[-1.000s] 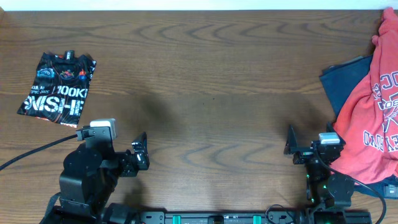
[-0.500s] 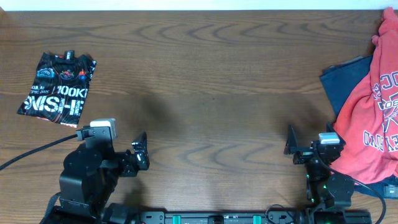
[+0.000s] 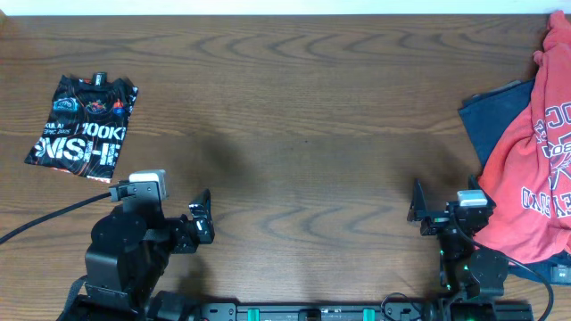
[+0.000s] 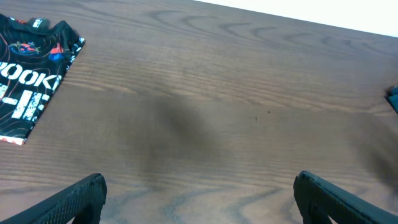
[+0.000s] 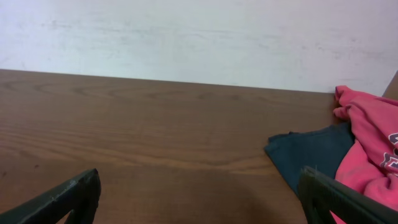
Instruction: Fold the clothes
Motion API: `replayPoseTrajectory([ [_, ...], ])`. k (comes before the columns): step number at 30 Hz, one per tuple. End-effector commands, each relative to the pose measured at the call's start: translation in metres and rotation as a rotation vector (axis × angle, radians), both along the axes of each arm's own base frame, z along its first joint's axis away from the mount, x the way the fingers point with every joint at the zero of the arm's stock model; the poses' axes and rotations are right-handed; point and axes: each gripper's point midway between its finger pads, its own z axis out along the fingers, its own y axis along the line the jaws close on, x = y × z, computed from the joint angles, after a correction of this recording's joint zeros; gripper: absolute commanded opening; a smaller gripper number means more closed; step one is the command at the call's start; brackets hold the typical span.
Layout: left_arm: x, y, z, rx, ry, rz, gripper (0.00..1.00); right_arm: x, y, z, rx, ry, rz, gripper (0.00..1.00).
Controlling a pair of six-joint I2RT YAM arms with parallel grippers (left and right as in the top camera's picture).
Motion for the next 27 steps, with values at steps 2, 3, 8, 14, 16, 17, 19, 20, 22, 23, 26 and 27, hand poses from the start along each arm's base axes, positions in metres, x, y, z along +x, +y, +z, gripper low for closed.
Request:
replayPoseTrajectory([
  [2,-0.005,0.014,-0.007,0.071,0.014,0.034,0.98,0.000,-0.002,0.000,-0.013,-0.002,-0.009,0.99],
  [3,-0.006,0.018,-0.009,0.075,0.018,0.052,0.98,0.000,-0.002,0.000,-0.013,-0.002,-0.009,0.99],
  [8,-0.015,0.039,-0.030,0.060,0.030,0.165,0.98,0.000,-0.002,0.000,-0.013,-0.001,-0.009,0.99],
  [14,-0.016,0.050,-0.074,0.058,-0.014,0.220,0.98,0.000,-0.002,0.000,-0.013,-0.001,-0.009,0.99],
  [16,-0.012,0.051,-0.087,0.053,-0.045,0.230,0.98,0.000,-0.002,0.000,-0.013,-0.002,-0.009,0.99],
  [17,-0.009,0.052,-0.093,0.051,-0.064,0.234,0.98,0.000,-0.002,0.000,-0.013,-0.002,-0.009,0.99],
  [19,-0.002,0.053,-0.102,0.045,-0.109,0.240,0.98,0.000,-0.002,0.000,-0.013,-0.002,-0.009,0.99],
  [20,0.003,0.053,-0.105,0.045,-0.136,0.239,0.98,0.000,-0.002,0.000,-0.013,-0.001,-0.009,0.99],
  [22,0.012,0.053,-0.106,0.048,-0.199,0.234,0.98,0.000,-0.002,0.000,-0.013,-0.002,-0.009,0.99],
  [23,0.016,0.053,-0.106,0.050,-0.229,0.232,0.98,0.000,-0.002,0.000,-0.013,-0.001,-0.009,0.99],
  [26,0.028,0.053,-0.104,0.047,-0.324,0.231,0.98,0.000,-0.002,0.000,-0.013,-0.001,-0.009,0.99],
  [27,0.033,0.053,-0.103,0.043,-0.353,0.232,0.98,0.000,-0.002,0.000,-0.013,-0.001,-0.009,0.99],
])
